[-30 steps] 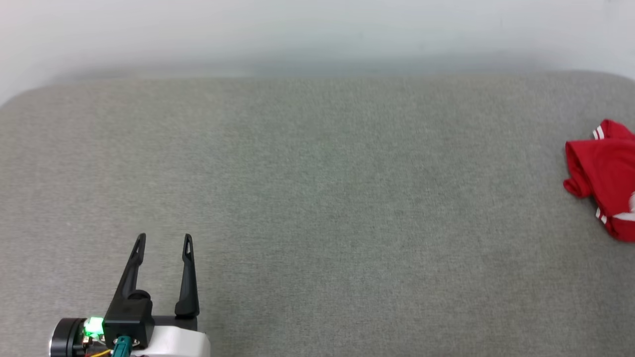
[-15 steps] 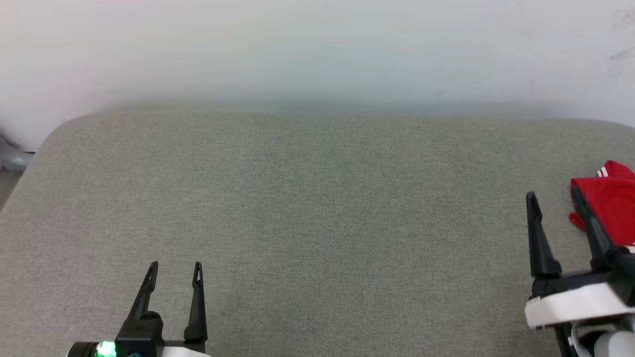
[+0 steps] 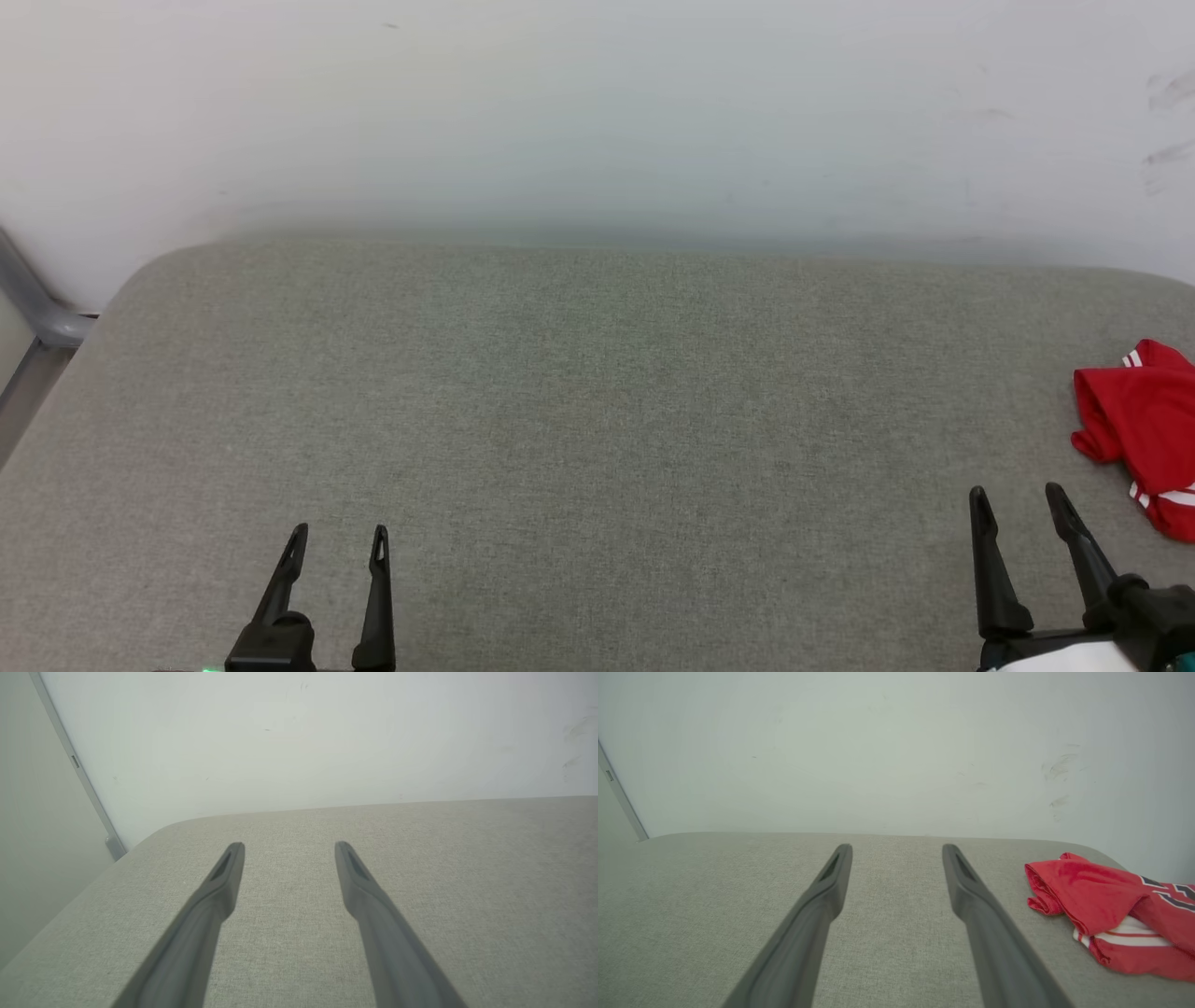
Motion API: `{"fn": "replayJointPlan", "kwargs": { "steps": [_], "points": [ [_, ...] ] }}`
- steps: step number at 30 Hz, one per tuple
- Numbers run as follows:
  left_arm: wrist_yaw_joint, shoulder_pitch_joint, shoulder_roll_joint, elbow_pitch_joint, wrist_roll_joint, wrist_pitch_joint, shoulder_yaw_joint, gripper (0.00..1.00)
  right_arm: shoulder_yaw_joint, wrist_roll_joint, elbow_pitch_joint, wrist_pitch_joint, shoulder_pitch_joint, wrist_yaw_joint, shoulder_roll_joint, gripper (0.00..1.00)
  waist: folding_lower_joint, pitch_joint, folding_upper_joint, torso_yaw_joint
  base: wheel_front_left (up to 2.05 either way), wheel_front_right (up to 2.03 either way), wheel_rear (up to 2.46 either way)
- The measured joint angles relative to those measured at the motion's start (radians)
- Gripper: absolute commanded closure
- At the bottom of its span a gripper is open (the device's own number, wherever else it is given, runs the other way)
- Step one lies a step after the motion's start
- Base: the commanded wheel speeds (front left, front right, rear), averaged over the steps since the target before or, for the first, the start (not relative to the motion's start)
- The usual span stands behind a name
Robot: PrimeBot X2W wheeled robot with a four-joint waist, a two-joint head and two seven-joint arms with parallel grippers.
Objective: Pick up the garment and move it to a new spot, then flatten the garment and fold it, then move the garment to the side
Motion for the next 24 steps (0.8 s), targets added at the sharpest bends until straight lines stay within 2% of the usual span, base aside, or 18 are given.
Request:
{"fn": "replayJointPlan", "kwargs": {
  "steps": [24],
  "points": [
    [-0.024,0.019,-0.008,0.011,0.0,0.0,0.008,0.0,0.025,0.02,-0.046,-0.008,0.059,0.0,0.005,0.0,0.0002,-0.018,0.0,-0.007,0.0,0.0,0.0]
  ]
}}
